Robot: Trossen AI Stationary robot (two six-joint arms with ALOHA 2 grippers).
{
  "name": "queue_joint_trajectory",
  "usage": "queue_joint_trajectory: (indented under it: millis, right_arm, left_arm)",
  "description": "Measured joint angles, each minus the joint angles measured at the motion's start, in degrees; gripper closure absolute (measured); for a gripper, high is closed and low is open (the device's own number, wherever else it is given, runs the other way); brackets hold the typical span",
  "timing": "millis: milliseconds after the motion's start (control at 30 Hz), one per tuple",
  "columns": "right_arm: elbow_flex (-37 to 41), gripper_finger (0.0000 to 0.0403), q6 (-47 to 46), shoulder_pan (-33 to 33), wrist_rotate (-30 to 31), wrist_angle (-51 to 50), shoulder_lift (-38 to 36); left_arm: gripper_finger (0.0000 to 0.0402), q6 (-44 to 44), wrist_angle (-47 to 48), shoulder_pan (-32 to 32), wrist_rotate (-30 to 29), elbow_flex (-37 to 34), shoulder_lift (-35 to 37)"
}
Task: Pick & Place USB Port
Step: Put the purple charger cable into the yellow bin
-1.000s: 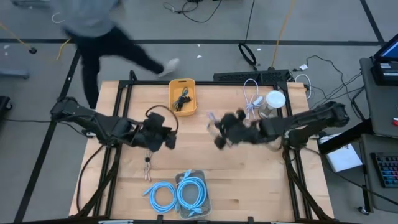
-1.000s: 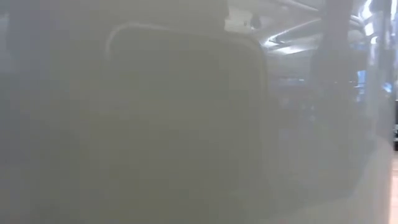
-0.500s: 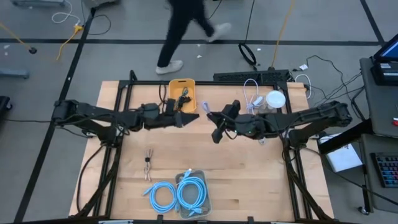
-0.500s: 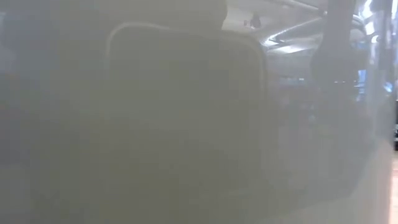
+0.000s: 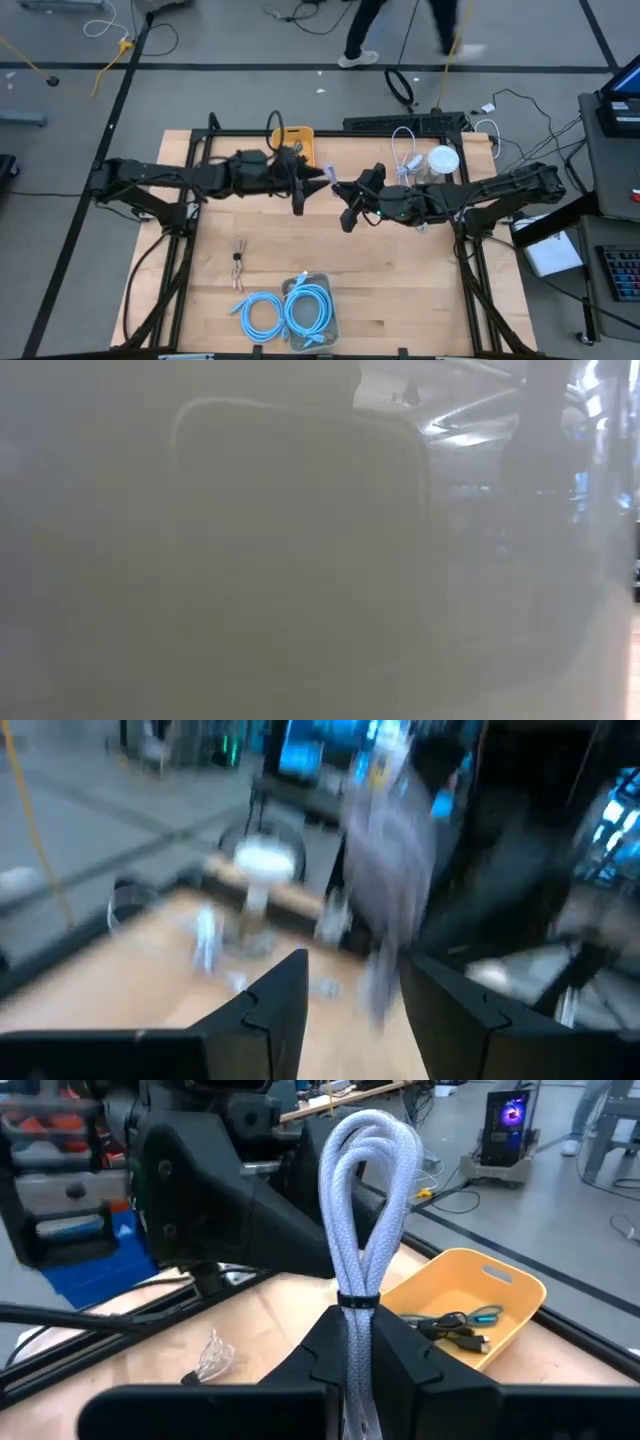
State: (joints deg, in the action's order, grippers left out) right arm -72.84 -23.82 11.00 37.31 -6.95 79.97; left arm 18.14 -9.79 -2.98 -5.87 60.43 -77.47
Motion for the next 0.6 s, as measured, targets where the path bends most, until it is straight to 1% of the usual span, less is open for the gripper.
queue_joint_trajectory:
  millis: [133,233,600]
  right_arm:
    - [0.0,0.0387,-0.1,-0.1,0.9,-0.1,0.4]
    - [0.0,0.0387,-0.2,-0.3,1.0,0.6,0.4]
    - [-0.1,0.0386,1.2,-1.3,0.1,0.5,0.3]
  left_arm:
    - [0.0241,-0.1,-0.7,-2.0,1.6,1.8,-1.9]
    - [0.0241,1.1,-1.9,-3.2,4.6,1.9,-2.0]
    - [0.0241,3.6,-4.1,-3.2,5.8,2.0,-2.1]
